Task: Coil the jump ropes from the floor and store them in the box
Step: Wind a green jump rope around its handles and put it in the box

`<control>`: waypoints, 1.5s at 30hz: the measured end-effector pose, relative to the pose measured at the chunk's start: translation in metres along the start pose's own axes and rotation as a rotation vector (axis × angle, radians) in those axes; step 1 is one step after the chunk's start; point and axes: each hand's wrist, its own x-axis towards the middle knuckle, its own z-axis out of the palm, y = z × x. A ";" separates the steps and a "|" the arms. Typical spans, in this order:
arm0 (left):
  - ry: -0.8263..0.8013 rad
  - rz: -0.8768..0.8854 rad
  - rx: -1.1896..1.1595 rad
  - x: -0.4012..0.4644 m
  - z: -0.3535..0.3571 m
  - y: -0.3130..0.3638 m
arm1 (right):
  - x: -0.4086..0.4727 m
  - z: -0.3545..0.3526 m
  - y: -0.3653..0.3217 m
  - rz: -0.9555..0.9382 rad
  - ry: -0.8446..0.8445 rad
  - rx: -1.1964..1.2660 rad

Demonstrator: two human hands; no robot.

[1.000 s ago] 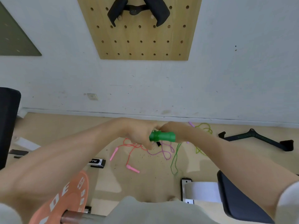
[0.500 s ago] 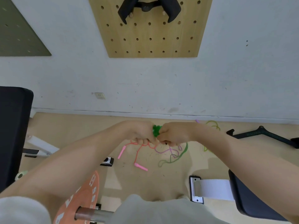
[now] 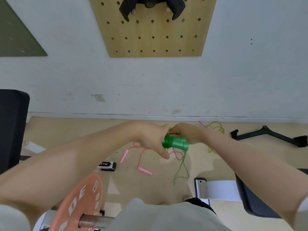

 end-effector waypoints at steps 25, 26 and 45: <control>-0.067 0.115 -0.772 0.024 -0.017 -0.013 | -0.026 0.025 0.006 0.062 -0.038 0.639; -0.036 0.118 -0.761 0.020 -0.018 -0.013 | -0.026 0.030 0.012 0.063 -0.033 0.669; -0.103 -0.144 -0.122 0.023 0.003 -0.005 | -0.019 -0.034 -0.040 0.075 0.207 -0.263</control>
